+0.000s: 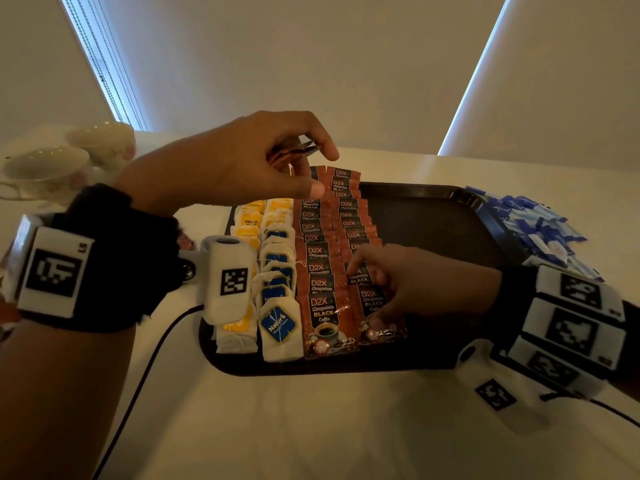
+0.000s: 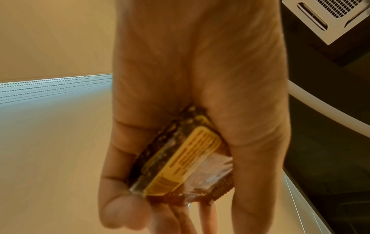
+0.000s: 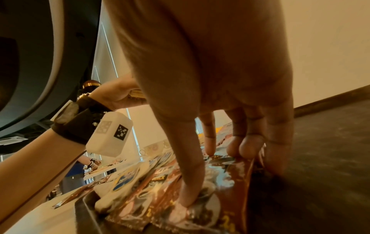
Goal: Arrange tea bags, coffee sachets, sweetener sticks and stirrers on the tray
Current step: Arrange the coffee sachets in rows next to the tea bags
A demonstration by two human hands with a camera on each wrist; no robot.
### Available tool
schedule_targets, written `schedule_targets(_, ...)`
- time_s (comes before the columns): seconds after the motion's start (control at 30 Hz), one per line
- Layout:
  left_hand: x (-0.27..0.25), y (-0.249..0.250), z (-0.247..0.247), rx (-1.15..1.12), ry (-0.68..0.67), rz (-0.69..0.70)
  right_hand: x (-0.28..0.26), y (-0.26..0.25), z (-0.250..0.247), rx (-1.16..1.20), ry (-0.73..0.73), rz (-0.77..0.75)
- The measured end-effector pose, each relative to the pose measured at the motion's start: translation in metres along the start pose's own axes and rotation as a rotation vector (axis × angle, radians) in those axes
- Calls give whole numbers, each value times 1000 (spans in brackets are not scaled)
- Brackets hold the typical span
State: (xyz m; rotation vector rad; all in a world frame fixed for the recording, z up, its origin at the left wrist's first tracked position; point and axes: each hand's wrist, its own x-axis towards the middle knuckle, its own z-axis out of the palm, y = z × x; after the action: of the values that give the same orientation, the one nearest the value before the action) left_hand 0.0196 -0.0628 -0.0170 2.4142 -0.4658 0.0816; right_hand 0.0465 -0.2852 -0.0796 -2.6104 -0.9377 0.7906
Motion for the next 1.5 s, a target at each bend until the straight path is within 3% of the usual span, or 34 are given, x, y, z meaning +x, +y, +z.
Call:
schedule_targets(0.87,-1,-3,-1,-72,-59,11,8,1,-16,61,38,25)
schedule_targets(0.93,-2,-2,2,-159,-125,-3,-1,-6,-25,100,127,-20)
schedule_targets(1.03,0,-3,8,-294,-180,-43,-12,-22,-37,230,428,-158)
schedule_targets(1.1,1,-4,10,-277,-176,-31,-14,-32,-41,359,539,-213)
schedule_targets(1.33,0,3,7,-285,-59,31,-6,-45,-28,645,491,-127)
schedule_targets(1.43,-1,0,9,-202,-16,85,-5,-46,-33,948,315,-27)
schedule_targets(1.5,-3,1,11,-162,-37,127,-5,-45,-35,1053,229,-55)
